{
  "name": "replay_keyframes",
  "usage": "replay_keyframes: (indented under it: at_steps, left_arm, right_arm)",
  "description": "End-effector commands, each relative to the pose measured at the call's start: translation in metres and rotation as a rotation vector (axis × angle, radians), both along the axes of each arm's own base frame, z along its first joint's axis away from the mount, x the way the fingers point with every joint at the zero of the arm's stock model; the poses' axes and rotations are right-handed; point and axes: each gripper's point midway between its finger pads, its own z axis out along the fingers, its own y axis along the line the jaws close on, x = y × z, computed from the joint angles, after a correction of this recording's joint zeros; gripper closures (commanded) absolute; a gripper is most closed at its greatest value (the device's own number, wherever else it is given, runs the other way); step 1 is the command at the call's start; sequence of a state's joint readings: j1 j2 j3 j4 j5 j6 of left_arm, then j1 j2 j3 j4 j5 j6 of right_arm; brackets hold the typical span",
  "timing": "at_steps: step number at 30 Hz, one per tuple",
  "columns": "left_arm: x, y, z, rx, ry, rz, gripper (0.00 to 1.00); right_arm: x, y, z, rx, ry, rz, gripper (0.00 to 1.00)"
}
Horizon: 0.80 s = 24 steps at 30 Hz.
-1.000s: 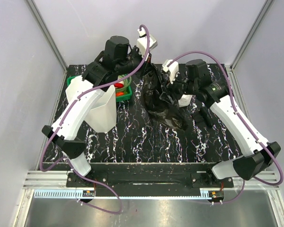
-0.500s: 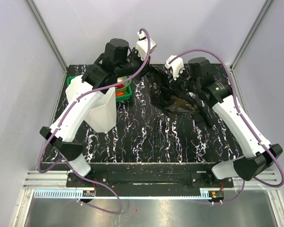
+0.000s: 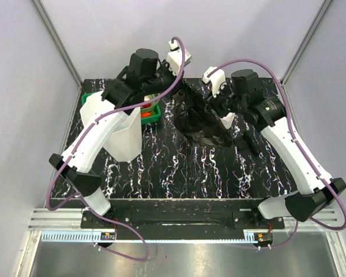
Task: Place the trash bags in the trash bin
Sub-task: Unfold the trash bag at the center of the board.
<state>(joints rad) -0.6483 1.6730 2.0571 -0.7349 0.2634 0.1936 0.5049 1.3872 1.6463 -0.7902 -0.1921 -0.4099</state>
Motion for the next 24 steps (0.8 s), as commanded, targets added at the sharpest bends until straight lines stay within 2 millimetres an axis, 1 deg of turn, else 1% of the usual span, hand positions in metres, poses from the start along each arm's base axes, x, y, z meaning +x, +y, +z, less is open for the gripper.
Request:
replay_keyframes:
  at_steps: [1,7,14,18,20,21,22,24]
  left_arm:
    - [-0.008,0.0,0.038,-0.079,-0.082,-0.023,1.0]
    - [-0.004,-0.002,0.037,-0.077,-0.074,-0.014,1.0]
    - [-0.004,-0.007,0.037,-0.092,-0.055,-0.027,1.0]
    - [-0.006,-0.009,0.038,-0.104,-0.045,-0.04,1.0]
    - [-0.009,-0.01,0.036,-0.104,-0.035,-0.051,1.0]
    - [-0.009,-0.011,0.036,-0.104,-0.035,-0.056,1.0]
    - [-0.01,-0.01,0.033,-0.1,-0.03,-0.059,1.0]
    - [-0.012,-0.009,0.031,-0.093,-0.034,-0.061,1.0]
  right_arm:
    - [-0.003,0.012,-0.001,0.049,0.013,0.032,0.5]
    - [-0.018,0.026,-0.01,0.097,0.087,0.104,0.48]
    - [-0.022,0.035,-0.029,0.113,0.161,0.133,0.45]
    - [-0.014,0.035,-0.037,0.099,0.167,0.116,0.48]
    - [-0.009,0.033,-0.034,0.097,0.15,0.094,0.56]
    - [-0.004,0.03,-0.034,0.086,0.139,0.07,0.66]
    - [0.0,0.027,-0.03,0.078,0.117,0.044,0.8]
    - [0.008,0.02,-0.023,0.055,0.084,-0.002,0.92]
